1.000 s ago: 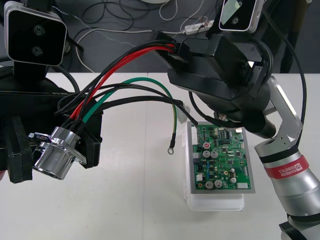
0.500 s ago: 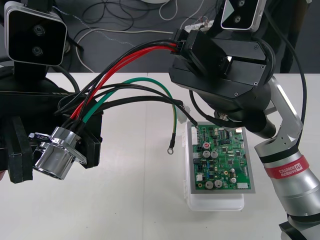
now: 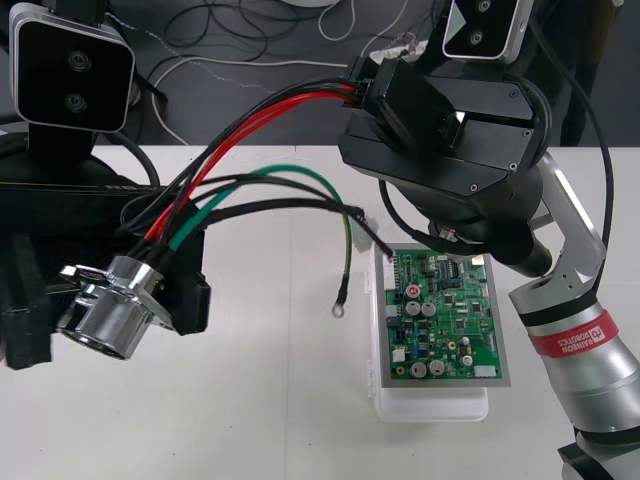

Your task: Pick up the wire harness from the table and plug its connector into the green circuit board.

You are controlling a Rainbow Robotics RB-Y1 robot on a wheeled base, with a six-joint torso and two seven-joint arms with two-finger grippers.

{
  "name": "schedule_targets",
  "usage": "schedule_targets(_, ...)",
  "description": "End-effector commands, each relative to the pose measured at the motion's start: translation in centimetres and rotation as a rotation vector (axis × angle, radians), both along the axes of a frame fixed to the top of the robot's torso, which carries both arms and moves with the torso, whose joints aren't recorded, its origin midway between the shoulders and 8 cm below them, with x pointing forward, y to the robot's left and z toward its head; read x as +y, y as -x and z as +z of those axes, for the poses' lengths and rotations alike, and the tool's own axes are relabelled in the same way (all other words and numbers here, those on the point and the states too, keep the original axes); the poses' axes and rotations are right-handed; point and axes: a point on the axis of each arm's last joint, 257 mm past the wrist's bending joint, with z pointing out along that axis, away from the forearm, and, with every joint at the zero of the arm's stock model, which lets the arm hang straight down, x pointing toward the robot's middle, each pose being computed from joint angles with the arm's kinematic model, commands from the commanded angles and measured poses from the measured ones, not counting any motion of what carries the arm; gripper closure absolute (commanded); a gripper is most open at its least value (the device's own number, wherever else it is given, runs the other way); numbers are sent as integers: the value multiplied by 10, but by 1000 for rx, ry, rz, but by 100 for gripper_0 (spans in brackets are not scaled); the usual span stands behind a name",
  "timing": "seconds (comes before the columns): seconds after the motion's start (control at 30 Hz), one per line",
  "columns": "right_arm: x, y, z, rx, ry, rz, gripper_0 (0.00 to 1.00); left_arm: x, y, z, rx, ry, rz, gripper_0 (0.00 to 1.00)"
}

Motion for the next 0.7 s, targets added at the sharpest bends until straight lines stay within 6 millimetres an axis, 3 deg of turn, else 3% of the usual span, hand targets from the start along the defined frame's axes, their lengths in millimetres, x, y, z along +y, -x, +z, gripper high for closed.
schedule_targets(0.03,5,20,18,-68,-47,24,100,1,16,-5,-43,37,-32,0)
schedule_targets(0.23,4,19,18,-68,-51,21,100,0,12,-7,-74,35,8,0)
schedule_targets(0.57,4,19,17,-75,-52,12,100,8,-18,-9,-190,-18,211,0)
schedule_targets(0.7,2,17,12,-91,-24,-9,100,20,-32,-7,-215,-59,283,0)
